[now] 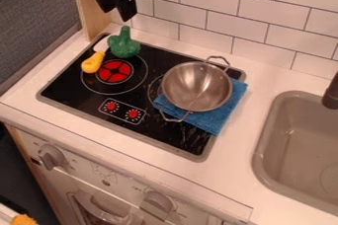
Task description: Move the silver pot to the bottom left burner
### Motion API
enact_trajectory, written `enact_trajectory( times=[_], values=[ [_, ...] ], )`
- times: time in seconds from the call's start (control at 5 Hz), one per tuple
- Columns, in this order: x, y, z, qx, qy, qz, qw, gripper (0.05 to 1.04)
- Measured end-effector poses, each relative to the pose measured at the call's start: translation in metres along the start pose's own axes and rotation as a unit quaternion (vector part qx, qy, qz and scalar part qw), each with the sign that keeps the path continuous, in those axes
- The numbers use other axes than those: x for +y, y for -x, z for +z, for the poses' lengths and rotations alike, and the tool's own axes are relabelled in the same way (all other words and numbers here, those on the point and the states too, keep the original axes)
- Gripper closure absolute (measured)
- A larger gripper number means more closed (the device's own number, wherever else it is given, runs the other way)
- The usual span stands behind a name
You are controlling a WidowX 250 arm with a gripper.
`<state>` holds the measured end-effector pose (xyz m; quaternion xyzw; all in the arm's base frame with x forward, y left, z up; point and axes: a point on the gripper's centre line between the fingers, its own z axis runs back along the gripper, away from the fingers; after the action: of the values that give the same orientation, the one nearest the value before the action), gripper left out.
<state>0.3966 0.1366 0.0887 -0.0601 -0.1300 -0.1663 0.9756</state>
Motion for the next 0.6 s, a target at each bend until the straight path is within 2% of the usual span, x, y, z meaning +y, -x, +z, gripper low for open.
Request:
enact_trajectory(
  times=[0.2, 0.4, 0.6],
  values=[
    [-0.001, 0.008, -0.016, 0.017, 0.014, 0.006, 0.9997, 0.083],
    [-0.021, 0.009, -0.031, 0.040, 0.021, -0.024, 0.9987, 0.083],
    [-0.061, 0.001, -0.024, 0.041, 0.018, -0.075, 0.9961, 0.083]
  ],
)
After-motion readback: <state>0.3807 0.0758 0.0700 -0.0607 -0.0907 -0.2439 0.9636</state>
